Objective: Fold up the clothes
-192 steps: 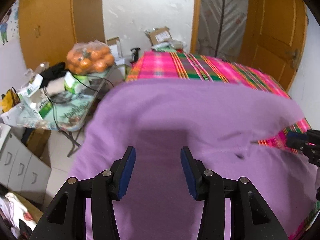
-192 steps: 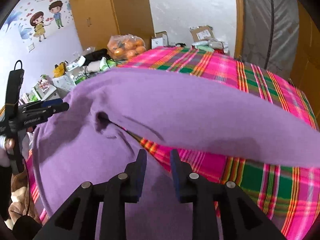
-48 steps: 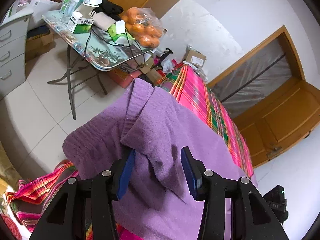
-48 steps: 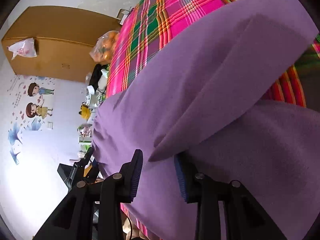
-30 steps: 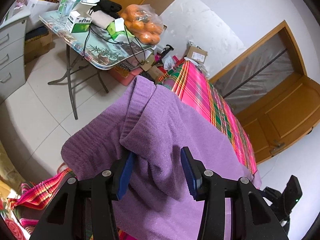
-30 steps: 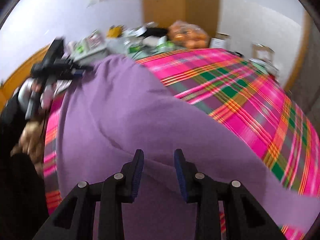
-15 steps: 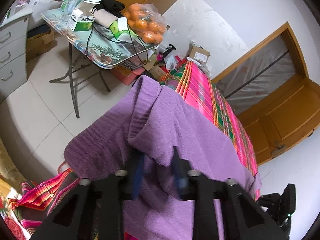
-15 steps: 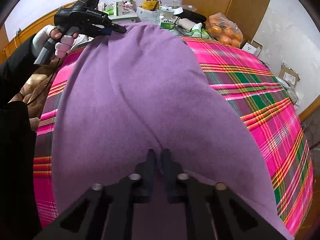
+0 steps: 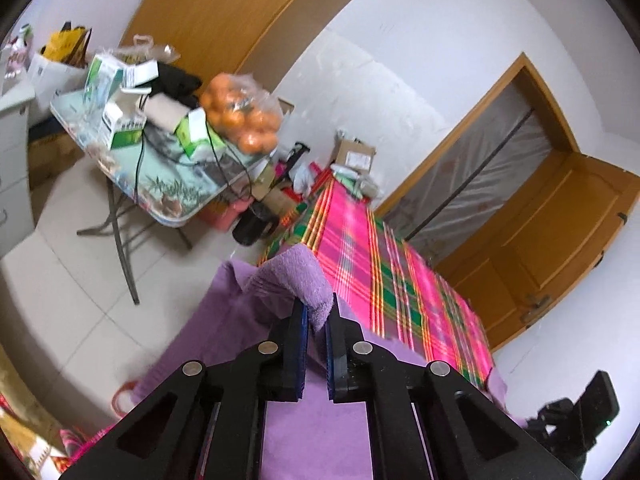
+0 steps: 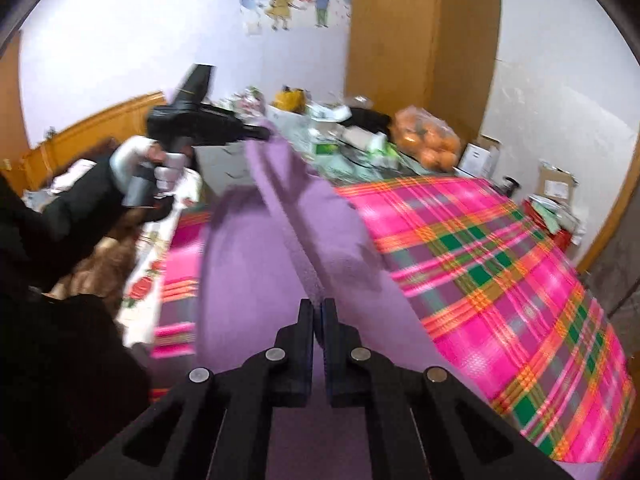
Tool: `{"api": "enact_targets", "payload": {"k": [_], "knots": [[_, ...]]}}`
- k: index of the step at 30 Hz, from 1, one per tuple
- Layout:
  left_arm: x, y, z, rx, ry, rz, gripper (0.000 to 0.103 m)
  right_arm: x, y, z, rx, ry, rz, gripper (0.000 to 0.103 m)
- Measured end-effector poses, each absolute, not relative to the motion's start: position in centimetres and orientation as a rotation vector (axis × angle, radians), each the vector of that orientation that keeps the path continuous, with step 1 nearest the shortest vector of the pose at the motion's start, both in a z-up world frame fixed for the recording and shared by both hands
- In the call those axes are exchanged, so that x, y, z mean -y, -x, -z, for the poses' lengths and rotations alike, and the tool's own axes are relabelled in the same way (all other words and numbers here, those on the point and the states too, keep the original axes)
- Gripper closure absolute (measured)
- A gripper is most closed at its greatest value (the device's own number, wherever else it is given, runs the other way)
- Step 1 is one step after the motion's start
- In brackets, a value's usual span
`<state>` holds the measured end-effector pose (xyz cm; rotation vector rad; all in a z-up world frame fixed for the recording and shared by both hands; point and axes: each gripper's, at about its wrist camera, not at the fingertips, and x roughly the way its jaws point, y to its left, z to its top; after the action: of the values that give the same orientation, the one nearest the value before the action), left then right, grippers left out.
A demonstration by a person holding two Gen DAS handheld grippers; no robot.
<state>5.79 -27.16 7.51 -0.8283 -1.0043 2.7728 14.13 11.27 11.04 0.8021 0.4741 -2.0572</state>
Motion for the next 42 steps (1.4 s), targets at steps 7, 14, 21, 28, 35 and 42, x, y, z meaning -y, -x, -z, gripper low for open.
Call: {"api": "enact_targets", "payload": {"k": [7,14,21,28,35,42], "knots": [[29.4,-7.8,-1.5,1.072,1.025,-2.760,0.096,-9.2,-16.1,-7.3,-0.429,-0.888,1.945,0.099],[30.3,-9.0,1.4,1.115,1.085,-2.734,0.096,-8.2,-16.4,-4.7,-0.397,-0.956,1.882,0.099],[29.9,-8.8,1.0,1.013,1.090,-2.767,0.096,-7.1,-16.5,-1.4,-0.401,-1.057,1.816,0.097],[29.9,-11.0,0.5,0.933,1.107,-2.834,0.095,-7.5,-16.7,-3.2,-0.351,-1.016,1.793,0.085],[28.2,-12.6,-1.7,0.859,1.048,-2.890,0.096,-6.4,-14.5,-2.8,-0.271,-1.025,1.891,0.085],[22.8,-10.1,-1.5,0.713,1.090,-2.763,0.096,-5.2,-14.4,-2.0,-0.283,-1.059,1.837,0.085]]}}
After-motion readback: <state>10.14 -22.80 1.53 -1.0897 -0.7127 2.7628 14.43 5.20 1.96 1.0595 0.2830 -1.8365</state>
